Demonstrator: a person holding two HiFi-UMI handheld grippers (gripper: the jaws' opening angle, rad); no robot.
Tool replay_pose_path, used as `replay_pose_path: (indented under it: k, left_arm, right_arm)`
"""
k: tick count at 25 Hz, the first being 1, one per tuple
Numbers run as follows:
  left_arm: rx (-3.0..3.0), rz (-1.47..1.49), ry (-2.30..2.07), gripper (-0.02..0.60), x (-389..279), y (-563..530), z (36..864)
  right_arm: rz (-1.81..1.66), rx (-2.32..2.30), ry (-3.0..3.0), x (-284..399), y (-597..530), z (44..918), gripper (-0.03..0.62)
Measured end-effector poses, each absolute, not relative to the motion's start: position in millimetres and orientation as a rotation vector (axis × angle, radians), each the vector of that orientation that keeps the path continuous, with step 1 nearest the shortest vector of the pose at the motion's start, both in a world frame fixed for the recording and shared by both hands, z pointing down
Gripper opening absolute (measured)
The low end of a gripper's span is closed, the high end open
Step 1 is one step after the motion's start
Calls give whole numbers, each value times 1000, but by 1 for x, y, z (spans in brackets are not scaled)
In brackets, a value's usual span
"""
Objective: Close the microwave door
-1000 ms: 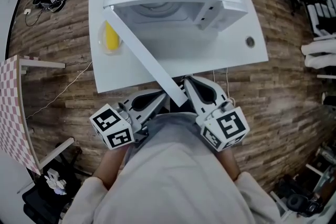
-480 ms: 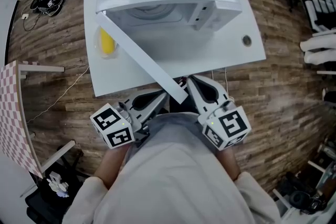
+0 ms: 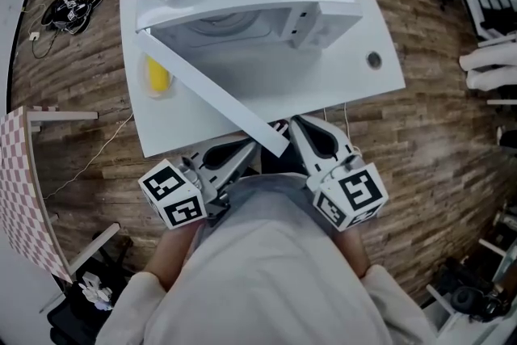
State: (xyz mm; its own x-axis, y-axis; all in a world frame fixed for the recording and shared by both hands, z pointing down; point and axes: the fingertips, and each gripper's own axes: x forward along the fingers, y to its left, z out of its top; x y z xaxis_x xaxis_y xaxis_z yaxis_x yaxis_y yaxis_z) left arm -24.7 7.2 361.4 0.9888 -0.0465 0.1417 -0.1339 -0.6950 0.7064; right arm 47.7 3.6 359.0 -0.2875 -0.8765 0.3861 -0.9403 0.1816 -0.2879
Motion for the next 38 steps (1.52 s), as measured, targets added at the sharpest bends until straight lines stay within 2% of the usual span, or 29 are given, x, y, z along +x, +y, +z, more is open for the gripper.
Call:
replay_pose_path:
  k: [38]
  left_arm:
    - [2262,74,-79,14,23,-27,359]
  right_arm:
    - [772,1861,-2233,103,-16,368,23]
